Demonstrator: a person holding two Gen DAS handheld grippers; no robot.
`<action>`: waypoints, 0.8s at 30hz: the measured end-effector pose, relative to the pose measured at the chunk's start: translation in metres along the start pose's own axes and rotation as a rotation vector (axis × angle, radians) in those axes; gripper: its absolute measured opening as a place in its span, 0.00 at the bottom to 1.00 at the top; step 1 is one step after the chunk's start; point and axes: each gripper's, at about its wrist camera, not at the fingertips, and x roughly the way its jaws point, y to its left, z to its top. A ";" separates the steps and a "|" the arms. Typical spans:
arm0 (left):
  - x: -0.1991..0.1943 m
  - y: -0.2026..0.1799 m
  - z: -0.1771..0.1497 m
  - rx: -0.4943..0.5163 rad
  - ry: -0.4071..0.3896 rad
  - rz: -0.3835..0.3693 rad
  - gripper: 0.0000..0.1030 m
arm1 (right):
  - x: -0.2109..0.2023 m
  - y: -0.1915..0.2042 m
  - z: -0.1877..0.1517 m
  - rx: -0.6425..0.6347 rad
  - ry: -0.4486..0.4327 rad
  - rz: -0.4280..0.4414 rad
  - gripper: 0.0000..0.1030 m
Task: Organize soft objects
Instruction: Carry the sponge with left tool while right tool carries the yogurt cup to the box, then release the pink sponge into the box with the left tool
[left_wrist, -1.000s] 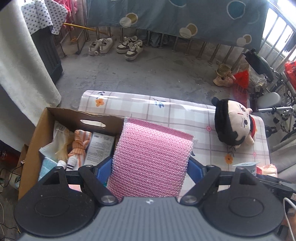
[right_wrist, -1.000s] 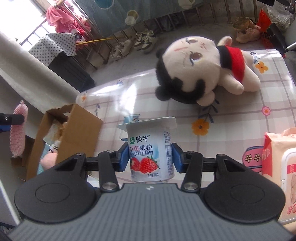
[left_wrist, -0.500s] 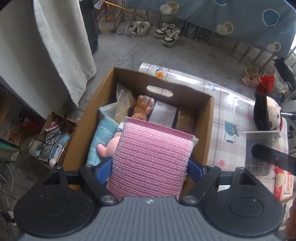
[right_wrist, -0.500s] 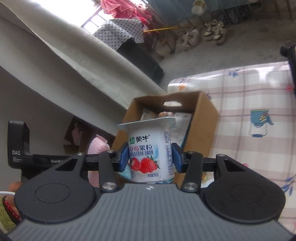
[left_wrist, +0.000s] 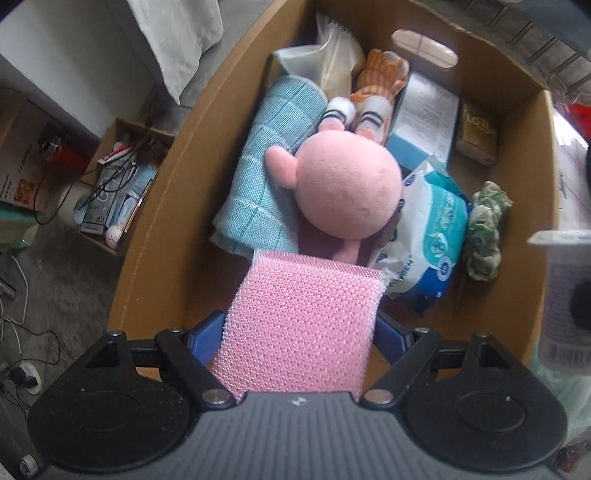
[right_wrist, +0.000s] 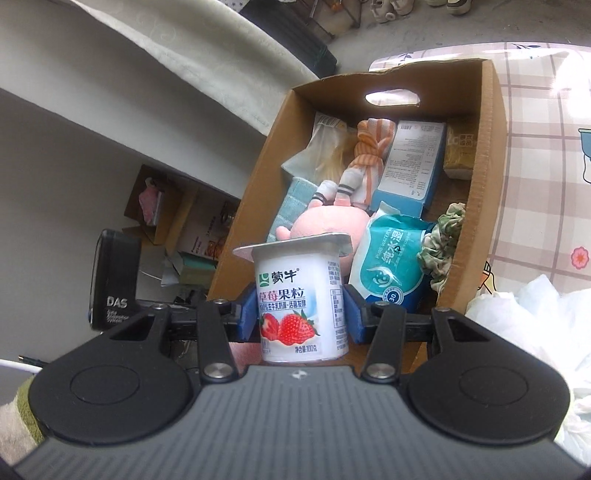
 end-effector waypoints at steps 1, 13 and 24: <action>0.005 0.002 0.002 -0.009 0.010 -0.003 0.83 | 0.002 -0.001 0.001 -0.005 0.005 -0.005 0.45; 0.031 0.003 0.007 0.041 -0.043 0.071 0.84 | 0.027 -0.007 0.007 -0.022 0.029 -0.040 0.45; 0.010 0.026 0.007 -0.125 -0.109 -0.072 0.85 | 0.027 -0.003 0.009 -0.041 0.030 -0.043 0.46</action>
